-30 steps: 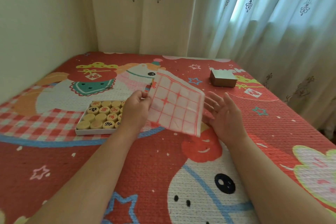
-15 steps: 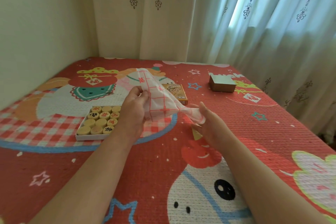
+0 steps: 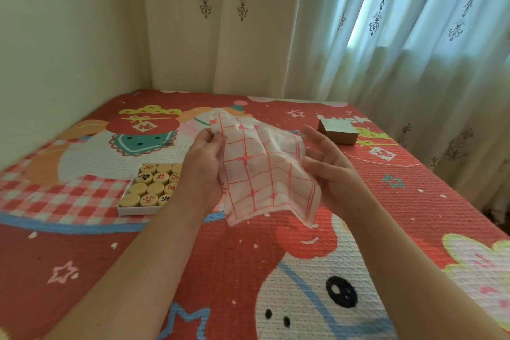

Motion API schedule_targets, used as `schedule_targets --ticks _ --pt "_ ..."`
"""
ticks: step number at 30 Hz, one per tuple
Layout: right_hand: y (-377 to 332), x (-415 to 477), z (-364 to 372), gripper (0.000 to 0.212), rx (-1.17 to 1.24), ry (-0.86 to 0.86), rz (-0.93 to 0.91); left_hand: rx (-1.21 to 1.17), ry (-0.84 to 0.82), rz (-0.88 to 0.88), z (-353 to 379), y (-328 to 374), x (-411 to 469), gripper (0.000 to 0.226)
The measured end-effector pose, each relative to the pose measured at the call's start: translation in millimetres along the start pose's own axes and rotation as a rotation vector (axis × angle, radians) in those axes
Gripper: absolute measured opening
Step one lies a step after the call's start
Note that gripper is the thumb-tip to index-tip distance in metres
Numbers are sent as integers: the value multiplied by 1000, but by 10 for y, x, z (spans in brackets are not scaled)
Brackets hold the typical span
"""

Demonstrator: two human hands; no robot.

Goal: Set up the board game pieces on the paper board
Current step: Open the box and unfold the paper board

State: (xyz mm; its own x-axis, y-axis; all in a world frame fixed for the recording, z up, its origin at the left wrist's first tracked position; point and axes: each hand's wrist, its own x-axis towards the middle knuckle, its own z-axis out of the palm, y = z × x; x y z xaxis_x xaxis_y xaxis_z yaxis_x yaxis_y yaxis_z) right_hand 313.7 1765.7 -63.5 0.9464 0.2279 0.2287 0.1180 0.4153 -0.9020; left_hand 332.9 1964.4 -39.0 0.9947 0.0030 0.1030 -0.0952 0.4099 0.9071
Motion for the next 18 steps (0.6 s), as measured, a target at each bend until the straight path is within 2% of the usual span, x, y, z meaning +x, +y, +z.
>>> schedule_targets --ticks 3,8,13,16,18 --pt "-96 5 71 83 89 -38 -66 -66 -13 -72 18 38 -7 27" --pt "-152 38 49 62 100 115 -114 -38 -11 -220 5 83 -6 22" --pt "-84 -31 20 46 3 281 70 3 -8 -344 -38 -71 47 28" --pt "0 17 0 24 -279 404 252 180 60 -316 -112 -223 118 22" --pt "98 58 -30 19 -346 431 357 310 85 -321 -167 -298 139 14"
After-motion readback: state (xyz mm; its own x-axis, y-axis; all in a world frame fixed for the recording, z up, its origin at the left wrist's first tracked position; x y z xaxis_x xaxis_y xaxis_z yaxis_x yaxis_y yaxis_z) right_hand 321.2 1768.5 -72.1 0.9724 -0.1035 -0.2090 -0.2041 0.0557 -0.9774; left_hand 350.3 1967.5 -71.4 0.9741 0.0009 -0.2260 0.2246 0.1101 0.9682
